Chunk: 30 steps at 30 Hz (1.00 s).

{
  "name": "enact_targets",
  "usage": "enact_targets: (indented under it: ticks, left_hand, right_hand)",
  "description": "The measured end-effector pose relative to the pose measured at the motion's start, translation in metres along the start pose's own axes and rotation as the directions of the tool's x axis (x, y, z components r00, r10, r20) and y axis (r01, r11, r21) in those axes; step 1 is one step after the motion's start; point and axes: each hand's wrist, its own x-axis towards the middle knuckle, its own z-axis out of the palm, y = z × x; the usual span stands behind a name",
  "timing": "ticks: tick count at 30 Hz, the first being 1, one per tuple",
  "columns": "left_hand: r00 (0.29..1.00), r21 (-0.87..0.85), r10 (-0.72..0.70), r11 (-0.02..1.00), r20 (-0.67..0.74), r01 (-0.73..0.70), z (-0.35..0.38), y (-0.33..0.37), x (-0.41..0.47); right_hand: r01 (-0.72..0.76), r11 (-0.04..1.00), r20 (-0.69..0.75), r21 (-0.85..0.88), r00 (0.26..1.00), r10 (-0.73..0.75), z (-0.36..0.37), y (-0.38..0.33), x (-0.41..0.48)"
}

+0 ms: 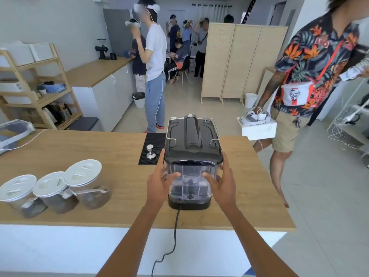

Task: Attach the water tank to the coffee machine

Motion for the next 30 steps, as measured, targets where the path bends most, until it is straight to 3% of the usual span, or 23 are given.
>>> enact_targets:
  ticks: [5,16,26,30]
  left_hand:
    - [1.000,-0.003,0.016,1.000,-0.016,-0.016,0.002,-0.006,-0.001]
    - [0.996,0.007,-0.088,0.996,-0.028,0.088,0.009,-0.003,-0.010]
    - [0.998,0.299,-0.047,0.954,0.041,0.032,-0.013,-0.006,-0.013]
    - [0.998,0.364,-0.048,0.931,0.038,0.031,-0.021,-0.014,-0.018]
  right_hand:
    - [-0.005,1.000,0.006,-0.021,1.000,0.005,0.000,-0.001,-0.001]
    - [-0.013,0.998,0.055,-0.061,0.998,0.017,-0.007,-0.007,-0.003]
    - [0.001,0.979,0.042,-0.203,0.999,0.008,-0.021,-0.014,0.003]
    - [0.098,0.959,0.008,-0.265,0.995,-0.100,-0.037,-0.023,0.003]
